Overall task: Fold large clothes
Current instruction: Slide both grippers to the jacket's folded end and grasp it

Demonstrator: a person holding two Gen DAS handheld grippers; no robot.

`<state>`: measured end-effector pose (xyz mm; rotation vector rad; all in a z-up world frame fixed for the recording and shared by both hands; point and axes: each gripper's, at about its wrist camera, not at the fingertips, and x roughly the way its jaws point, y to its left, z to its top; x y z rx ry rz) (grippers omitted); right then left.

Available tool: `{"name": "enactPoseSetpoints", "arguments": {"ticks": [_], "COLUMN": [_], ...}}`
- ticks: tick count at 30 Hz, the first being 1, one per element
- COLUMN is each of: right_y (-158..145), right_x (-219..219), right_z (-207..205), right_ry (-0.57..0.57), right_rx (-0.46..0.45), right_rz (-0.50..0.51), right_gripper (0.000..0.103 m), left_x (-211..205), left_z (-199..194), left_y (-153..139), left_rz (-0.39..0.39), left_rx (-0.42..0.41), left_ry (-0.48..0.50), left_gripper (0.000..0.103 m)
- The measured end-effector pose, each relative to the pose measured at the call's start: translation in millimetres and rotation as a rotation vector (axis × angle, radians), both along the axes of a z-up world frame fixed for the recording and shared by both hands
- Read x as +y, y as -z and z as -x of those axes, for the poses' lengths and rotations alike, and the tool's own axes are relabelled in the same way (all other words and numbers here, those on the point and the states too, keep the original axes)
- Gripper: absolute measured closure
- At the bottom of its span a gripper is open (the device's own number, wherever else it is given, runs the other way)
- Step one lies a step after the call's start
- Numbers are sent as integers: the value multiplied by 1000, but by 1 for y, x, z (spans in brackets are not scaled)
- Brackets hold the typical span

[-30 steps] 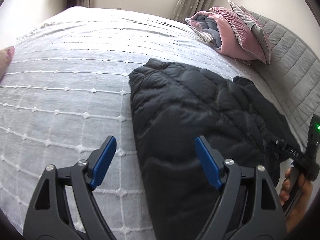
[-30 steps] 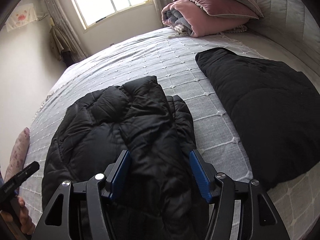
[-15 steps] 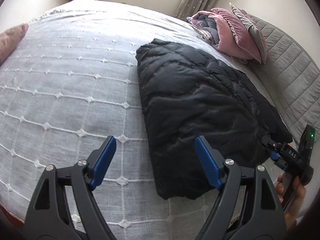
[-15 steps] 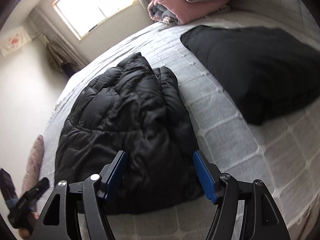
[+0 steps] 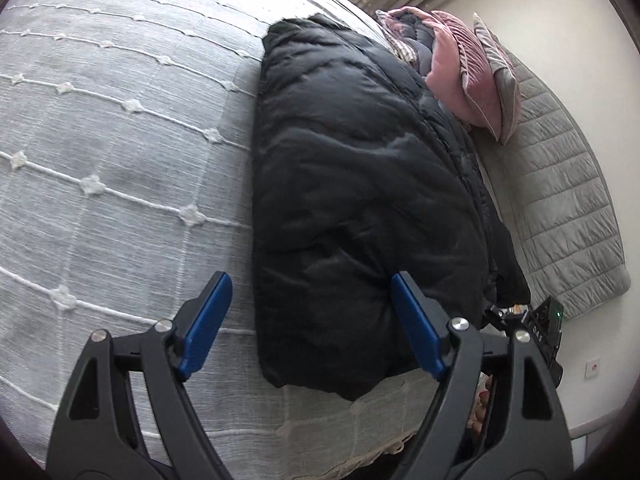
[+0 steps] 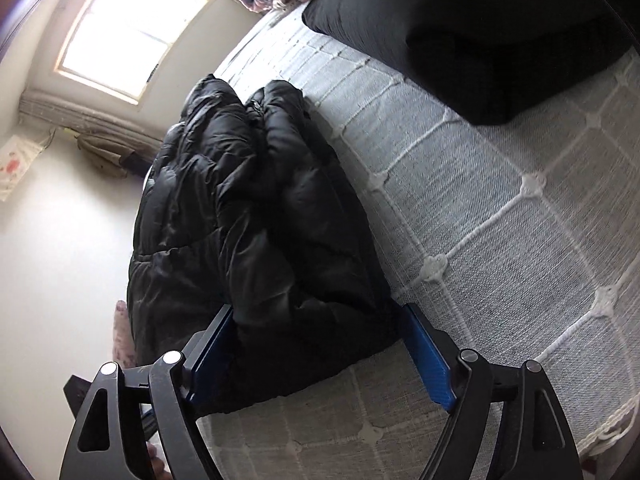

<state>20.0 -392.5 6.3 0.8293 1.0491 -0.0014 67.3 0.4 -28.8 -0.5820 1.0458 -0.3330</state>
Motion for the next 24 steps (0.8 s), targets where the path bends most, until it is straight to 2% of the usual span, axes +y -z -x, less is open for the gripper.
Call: {"name": "enactPoseSetpoints", "arguments": {"ticks": [4,12,16,19,24], "right_y": [9,14,24,26,30], "right_x": [0,0,-5,-7,-6], "right_z": [-5,2,7,8,6], "right_ry": [15,33,57,76,113], "right_rx": [14,12,10,3,-10], "right_rz": [-28,-26,-127,-143,-160], "right_gripper": [18,17,17,17,16], "left_x": [-8,-21,-23,-28,-26], "left_z": [1,6,14,17,13], "left_y": [6,9,6,6,13], "left_rz": [19,-41,-68,-92,-54], "left_rx": [14,5,-7,-23,6], "left_ry": [26,27,-20,-36,-34], "left_gripper": [19,17,17,17,18]}}
